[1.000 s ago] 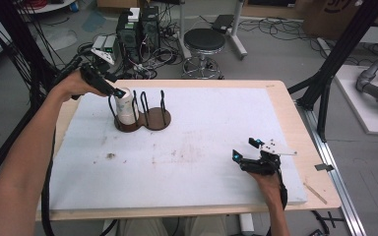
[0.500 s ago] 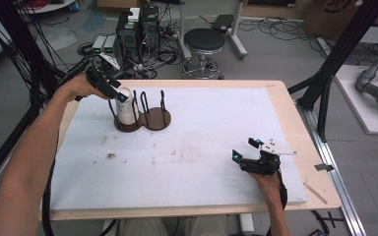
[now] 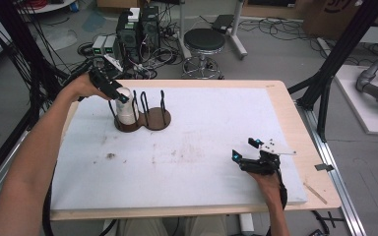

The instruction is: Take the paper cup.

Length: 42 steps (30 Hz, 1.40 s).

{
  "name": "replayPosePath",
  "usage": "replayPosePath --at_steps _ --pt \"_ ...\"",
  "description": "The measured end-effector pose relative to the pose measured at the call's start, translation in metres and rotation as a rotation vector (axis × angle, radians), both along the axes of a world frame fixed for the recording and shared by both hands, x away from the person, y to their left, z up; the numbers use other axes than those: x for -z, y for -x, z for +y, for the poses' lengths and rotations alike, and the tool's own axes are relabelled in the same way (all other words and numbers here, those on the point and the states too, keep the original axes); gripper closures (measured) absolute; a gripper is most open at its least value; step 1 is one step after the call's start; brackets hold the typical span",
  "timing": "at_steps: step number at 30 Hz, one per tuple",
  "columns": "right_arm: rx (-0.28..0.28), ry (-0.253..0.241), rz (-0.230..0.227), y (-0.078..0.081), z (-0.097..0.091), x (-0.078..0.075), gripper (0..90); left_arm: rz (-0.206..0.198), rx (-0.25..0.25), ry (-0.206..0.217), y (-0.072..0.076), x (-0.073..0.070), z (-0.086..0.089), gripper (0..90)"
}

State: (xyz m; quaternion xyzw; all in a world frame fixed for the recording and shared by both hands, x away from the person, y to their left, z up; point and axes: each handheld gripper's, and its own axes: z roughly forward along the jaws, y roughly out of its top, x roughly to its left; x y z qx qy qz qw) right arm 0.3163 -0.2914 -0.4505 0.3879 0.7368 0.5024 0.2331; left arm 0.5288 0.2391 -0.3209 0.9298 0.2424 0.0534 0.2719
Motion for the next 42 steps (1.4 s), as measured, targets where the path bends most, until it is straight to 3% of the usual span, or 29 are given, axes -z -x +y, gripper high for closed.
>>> replayPosePath --at_steps 2,11,24,27,31,34,39,42 --pt "-0.001 -0.001 0.003 0.0 0.0 0.0 15.4 0.007 0.004 0.001 0.0 0.0 0.0 33.4" --pt "0.0 0.004 0.004 -0.001 0.0 0.0 15.5 0.003 -0.008 -0.01 0.001 -0.002 -0.001 34.5" --pt "-0.003 0.01 0.003 -0.001 0.0 0.0 15.5 -0.03 -0.044 0.036 0.008 -0.019 0.01 36.0" --pt "-0.001 0.011 0.005 -0.001 0.001 0.0 15.4 -0.045 -0.045 0.039 0.01 -0.03 0.009 36.1" --pt "-0.002 0.01 0.004 -0.001 0.001 0.0 15.5 -0.075 -0.054 0.058 0.013 -0.054 0.008 36.4" --pt "-0.001 0.01 -0.001 -0.001 0.0 0.0 15.5 -0.087 -0.052 0.042 0.017 -0.072 0.007 36.7" --pt "0.0 0.008 0.003 0.0 0.001 0.0 15.5 -0.131 -0.072 0.056 0.025 -0.103 0.008 36.9" --pt "0.0 0.007 0.0 0.0 0.001 0.0 15.4 -0.144 -0.066 0.061 0.03 -0.115 0.009 36.9"
